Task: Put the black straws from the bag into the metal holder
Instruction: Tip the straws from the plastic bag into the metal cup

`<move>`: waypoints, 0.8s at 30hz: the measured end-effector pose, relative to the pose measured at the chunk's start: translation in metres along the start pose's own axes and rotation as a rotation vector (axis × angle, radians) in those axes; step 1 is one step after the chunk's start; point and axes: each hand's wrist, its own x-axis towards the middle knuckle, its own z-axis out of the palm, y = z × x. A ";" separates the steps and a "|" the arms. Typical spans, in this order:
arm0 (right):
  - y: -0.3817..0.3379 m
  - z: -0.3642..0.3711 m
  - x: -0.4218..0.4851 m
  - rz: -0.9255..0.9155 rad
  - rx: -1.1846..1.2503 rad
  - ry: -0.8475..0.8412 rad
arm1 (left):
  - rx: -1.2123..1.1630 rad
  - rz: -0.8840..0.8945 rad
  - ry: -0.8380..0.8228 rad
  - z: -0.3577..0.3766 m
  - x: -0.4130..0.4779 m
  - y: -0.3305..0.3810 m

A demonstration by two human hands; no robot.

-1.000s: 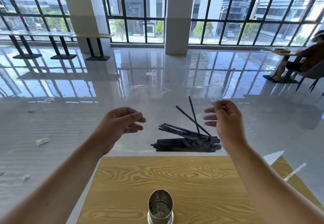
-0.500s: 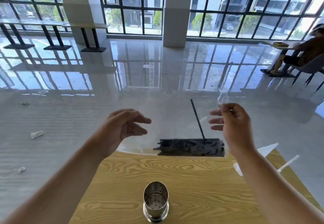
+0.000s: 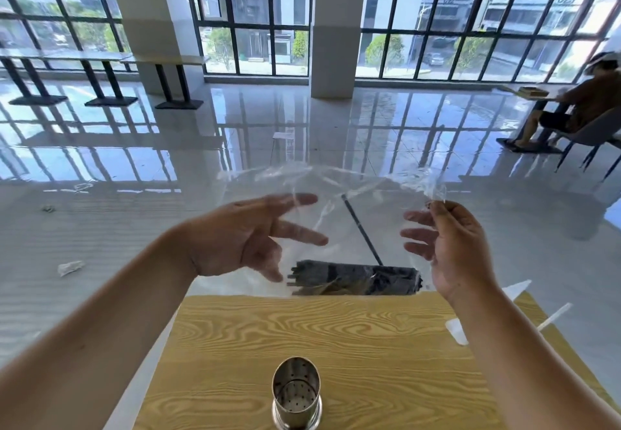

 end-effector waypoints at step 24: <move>-0.005 -0.010 0.006 0.083 -0.087 0.026 | 0.671 0.032 0.461 0.005 0.016 -0.017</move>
